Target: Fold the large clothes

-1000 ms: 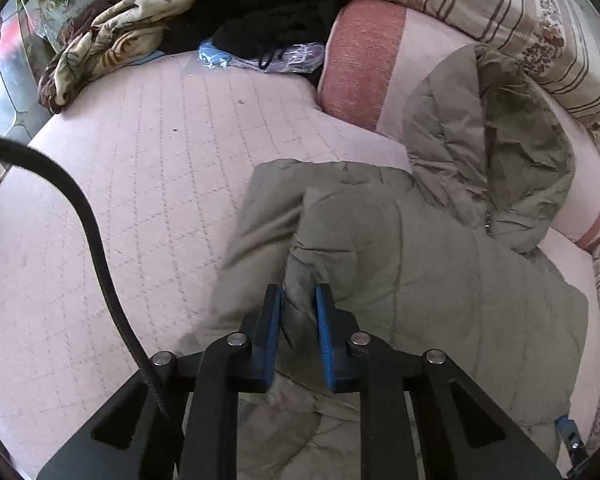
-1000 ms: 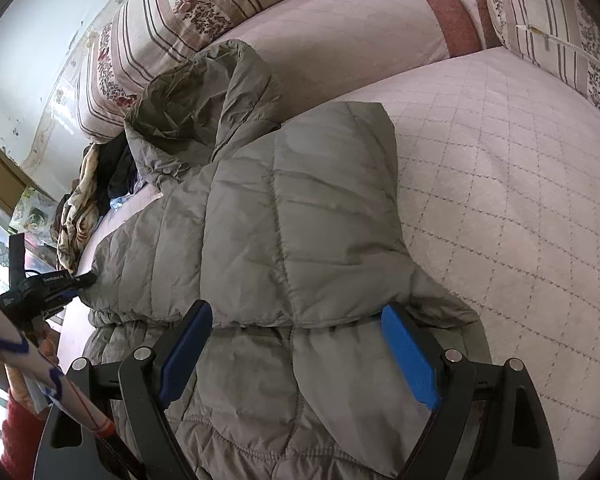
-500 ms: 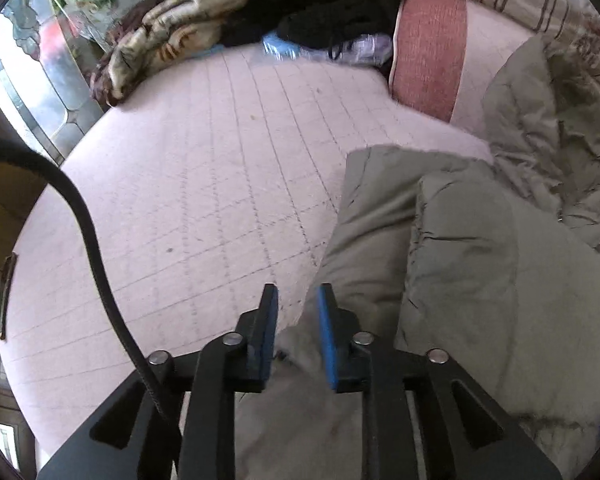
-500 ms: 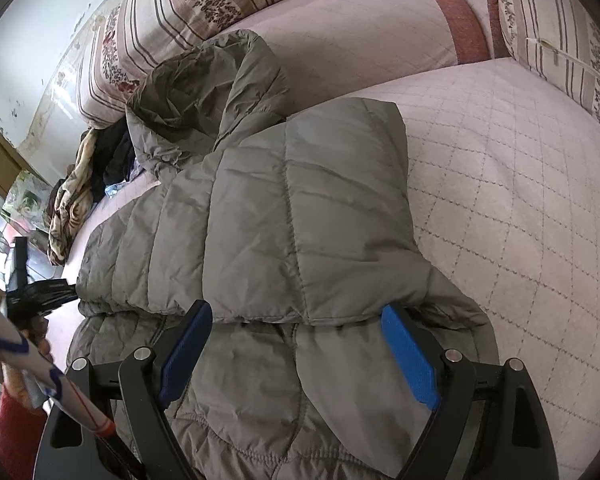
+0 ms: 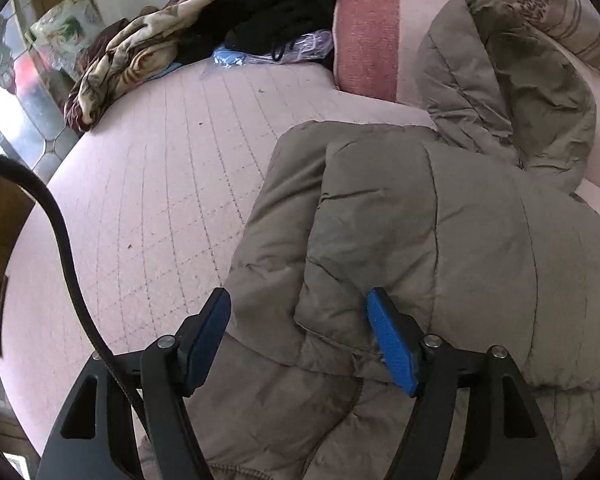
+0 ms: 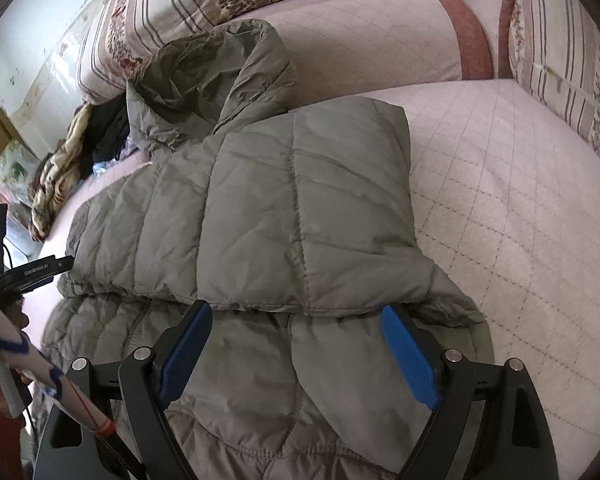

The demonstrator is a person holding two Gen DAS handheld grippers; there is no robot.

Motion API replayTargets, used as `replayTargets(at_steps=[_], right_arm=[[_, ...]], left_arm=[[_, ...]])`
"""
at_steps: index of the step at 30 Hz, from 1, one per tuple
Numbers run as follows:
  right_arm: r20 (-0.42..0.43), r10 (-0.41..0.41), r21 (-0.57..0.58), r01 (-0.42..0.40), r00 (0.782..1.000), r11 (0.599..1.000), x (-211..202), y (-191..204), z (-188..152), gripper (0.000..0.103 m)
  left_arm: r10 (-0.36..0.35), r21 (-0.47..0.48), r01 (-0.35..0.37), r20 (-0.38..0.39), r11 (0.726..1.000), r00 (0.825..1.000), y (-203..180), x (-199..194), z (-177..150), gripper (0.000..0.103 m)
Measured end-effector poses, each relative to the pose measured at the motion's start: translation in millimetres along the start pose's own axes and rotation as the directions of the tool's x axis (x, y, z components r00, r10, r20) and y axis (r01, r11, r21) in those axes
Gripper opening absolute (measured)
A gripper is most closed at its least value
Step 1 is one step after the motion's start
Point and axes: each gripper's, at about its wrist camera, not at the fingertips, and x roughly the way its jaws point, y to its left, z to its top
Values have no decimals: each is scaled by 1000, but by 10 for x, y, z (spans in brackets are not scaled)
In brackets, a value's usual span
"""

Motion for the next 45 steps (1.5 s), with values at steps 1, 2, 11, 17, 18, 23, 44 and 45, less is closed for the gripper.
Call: replayTargets(at_steps=[1, 2, 11, 17, 18, 23, 44, 45], right_arm=[[-1, -6, -7, 6, 1000, 1000, 3, 8, 0, 91], [-3, -15, -16, 15, 1000, 1000, 8, 18, -2, 91], [28, -118, -121, 120, 993, 985, -69, 247, -73, 91], [80, -189, -189, 201, 979, 961, -266, 486, -278, 91], [87, -204, -193, 217, 975, 957, -294, 517, -318, 91], [87, -250, -191, 262, 964, 946, -492, 666, -563, 91], [213, -334, -304, 387, 918, 871, -1668, 1195, -718, 91], [216, -332, -312, 387, 918, 868, -1670, 1227, -678, 91]], left_arm=[[4, 1, -4, 4, 1000, 1000, 1, -20, -6, 71], [14, 17, -14, 7, 1000, 1000, -9, -61, -9, 71], [6, 84, -13, 79, 996, 997, 99, -788, -414, 71], [-42, 66, 40, 36, 997, 998, 208, -1139, -920, 71], [-45, 68, 42, 40, 997, 998, 218, -1218, -1007, 71], [-52, 89, 43, 102, 995, 993, 250, -1673, -1395, 71], [-197, 139, 171, 202, 975, 959, 298, -2424, -1709, 73], [-199, 141, 173, 203, 975, 959, 302, -2414, -1681, 73]])
